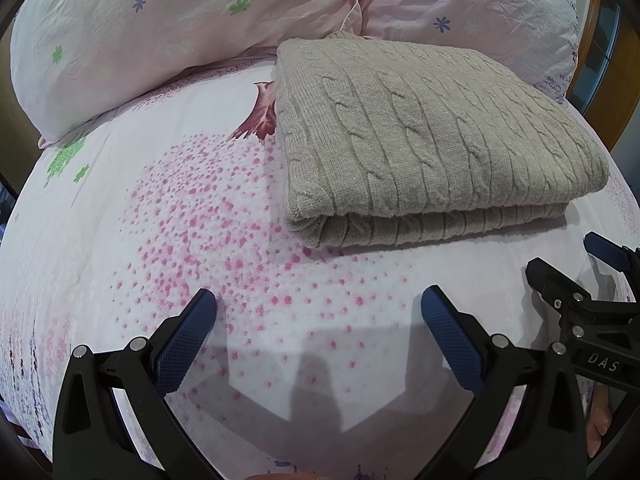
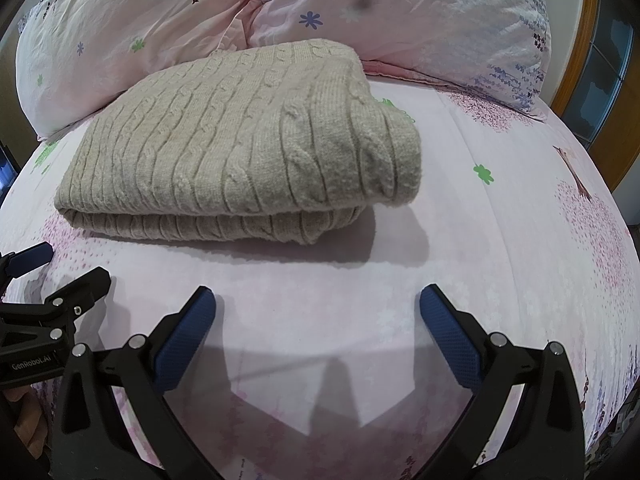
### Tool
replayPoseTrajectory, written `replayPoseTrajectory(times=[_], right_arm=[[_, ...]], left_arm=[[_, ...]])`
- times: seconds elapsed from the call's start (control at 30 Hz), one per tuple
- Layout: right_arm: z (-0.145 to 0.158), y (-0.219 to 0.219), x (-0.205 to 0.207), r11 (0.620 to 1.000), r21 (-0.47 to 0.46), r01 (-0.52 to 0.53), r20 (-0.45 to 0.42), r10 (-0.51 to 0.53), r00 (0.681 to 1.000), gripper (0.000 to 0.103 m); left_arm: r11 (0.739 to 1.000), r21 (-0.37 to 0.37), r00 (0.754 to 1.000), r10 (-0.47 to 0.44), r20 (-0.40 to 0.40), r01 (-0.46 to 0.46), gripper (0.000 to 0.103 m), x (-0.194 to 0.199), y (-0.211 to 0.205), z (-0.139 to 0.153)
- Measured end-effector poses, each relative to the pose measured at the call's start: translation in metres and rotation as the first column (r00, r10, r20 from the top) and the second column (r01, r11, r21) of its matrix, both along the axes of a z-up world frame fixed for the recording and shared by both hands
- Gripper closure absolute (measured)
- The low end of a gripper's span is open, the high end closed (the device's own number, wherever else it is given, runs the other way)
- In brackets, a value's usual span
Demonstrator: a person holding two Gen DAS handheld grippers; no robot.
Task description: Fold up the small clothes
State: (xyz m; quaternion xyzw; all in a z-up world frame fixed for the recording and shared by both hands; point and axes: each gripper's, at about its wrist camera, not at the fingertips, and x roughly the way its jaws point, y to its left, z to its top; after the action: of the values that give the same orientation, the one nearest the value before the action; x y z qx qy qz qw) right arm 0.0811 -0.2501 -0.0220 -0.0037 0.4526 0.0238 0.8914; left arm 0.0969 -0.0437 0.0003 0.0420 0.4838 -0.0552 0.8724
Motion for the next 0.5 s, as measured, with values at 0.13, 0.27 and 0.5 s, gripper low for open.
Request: replayPoseTrajectory(times=[0.13,0.27,0.5], right_arm=[[0.0,0.0,0.0,1.0,0.0,0.0,0.0,0.0,1.0,0.002],[0.0,-0.0001,-0.0001,1.0,0.0,0.0,0.0,0.0,1.0,0.002],[0.0,0.0,0.0,1.0,0.0,0.0,0.0,0.0,1.0,0.002]], left_arm=[[1.0,0.0,1.0,0.0,0.0,0.0,0.001,0.0001,0.0,0.0],[1.0,0.0,1.0,0.0,0.0,0.0,0.001,0.0001,0.0,0.0],[1.0,-0.002,1.0,-0.003,-0.003,0.003,0.001,-0.0003,0.0004,-0.0003]])
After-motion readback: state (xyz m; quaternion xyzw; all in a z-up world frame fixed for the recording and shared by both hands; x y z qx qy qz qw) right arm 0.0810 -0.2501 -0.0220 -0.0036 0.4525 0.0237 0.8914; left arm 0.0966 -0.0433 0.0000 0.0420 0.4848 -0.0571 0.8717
